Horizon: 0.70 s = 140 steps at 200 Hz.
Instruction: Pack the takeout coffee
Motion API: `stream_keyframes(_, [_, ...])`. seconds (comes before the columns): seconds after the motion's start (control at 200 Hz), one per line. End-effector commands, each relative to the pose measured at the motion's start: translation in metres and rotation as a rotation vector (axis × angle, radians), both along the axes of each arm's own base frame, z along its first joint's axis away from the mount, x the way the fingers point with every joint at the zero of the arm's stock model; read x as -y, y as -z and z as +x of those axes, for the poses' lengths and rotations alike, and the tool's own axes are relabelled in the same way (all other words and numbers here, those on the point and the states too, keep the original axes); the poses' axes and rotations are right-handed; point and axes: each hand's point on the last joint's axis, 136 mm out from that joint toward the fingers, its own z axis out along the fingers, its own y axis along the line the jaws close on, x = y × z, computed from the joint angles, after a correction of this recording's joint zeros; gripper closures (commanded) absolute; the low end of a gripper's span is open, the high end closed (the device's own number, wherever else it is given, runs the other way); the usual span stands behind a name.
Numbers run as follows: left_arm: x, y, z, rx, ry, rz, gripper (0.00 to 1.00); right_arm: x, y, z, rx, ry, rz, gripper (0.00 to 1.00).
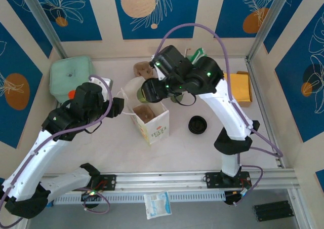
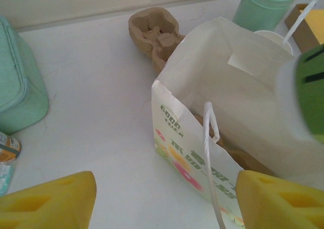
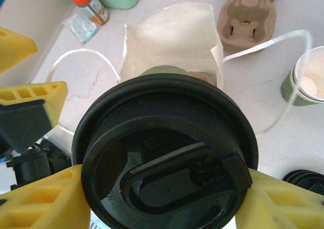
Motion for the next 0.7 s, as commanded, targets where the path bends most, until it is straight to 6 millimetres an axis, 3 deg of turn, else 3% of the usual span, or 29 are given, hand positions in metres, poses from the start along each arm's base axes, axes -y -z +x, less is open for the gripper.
stream_keyframes(0.0, [0.003, -0.005, -0.002, 0.019, 0.024, -0.038, 0.35, -0.007, 0.009, -0.002, -0.032, 0.009, -0.015, 0.39])
stream_keyframes(0.16, [0.01, -0.005, -0.006, 0.018, 0.058, -0.065, 0.44, -0.015, 0.032, 0.002, -0.064, 0.02, -0.083, 0.4])
stream_keyframes(0.42, [0.018, -0.005, -0.009, 0.011, 0.098, -0.1, 0.72, -0.023, 0.057, 0.002, -0.112, 0.023, -0.151, 0.4])
stream_keyframes(0.695, [0.021, -0.007, -0.011, 0.015, 0.116, -0.123, 0.84, -0.027, 0.085, 0.001, -0.15, 0.019, -0.248, 0.41])
